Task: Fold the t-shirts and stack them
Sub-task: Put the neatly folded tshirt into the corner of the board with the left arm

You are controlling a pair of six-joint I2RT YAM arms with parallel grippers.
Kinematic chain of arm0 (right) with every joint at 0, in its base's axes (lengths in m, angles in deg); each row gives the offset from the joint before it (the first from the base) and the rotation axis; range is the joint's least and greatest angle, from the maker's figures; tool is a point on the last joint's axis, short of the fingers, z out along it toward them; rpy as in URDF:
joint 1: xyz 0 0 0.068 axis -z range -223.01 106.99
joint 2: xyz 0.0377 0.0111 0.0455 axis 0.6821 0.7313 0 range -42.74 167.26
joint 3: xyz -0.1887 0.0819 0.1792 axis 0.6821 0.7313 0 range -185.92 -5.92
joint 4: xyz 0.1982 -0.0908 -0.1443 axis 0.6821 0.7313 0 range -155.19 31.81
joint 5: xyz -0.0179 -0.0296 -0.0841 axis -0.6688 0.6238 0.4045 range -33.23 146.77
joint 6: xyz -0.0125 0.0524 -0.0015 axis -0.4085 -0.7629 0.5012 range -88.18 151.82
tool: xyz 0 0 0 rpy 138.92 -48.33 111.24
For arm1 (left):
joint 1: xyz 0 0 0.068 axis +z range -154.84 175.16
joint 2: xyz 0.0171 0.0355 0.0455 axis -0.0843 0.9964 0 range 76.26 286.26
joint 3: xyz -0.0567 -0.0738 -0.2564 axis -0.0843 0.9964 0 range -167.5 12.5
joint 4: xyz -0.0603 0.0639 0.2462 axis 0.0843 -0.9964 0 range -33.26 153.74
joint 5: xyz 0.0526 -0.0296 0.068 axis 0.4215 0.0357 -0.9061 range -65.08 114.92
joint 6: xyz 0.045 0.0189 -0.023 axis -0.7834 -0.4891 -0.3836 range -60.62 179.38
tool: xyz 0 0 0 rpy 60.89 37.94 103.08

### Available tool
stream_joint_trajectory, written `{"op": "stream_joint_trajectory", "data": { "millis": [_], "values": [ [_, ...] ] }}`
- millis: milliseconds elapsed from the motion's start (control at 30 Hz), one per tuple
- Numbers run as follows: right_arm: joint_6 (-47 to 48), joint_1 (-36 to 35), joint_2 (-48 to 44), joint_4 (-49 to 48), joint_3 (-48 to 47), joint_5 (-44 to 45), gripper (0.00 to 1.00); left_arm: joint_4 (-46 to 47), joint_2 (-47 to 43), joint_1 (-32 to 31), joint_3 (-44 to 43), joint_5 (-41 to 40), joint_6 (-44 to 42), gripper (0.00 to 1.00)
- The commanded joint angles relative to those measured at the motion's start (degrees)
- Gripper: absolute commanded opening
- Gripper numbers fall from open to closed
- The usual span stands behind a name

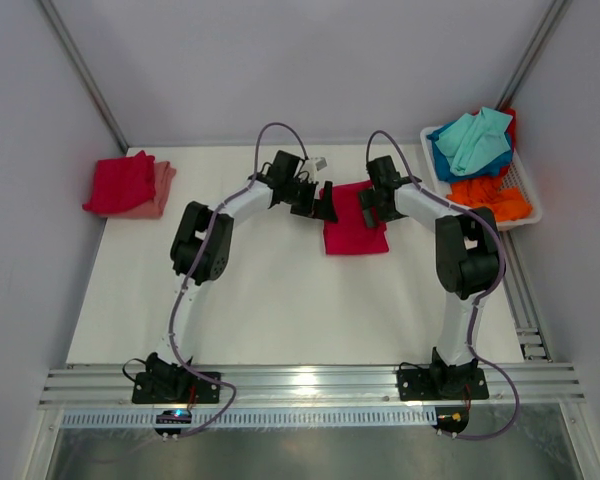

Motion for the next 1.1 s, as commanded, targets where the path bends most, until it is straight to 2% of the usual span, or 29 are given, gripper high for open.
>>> {"op": "stream_joint_trajectory", "data": {
  "millis": [0, 200, 667, 1067],
  "values": [
    [0.49, 1.18, 1.91, 2.89, 2.59, 1.52, 0.99, -9.99, -3.62, 0.98, 0.67, -10.33, -7.23, 0.99],
    [0.23, 1.18, 2.26, 3.15, 2.15, 1.7, 0.99, -12.37, -3.45, 0.98, 1.02, -11.13, -8.91, 0.99],
    [0.14, 1.18, 2.0, 3.24, 2.42, 1.7, 0.99, -9.64, 3.76, 0.63, -3.11, -8.05, -4.43, 0.99],
    [0.14, 1.18, 2.08, 3.42, 2.24, 1.7, 0.99, -9.47, 7.37, -2.53, -5.74, -7.7, -4.08, 0.99]
  ]
}}
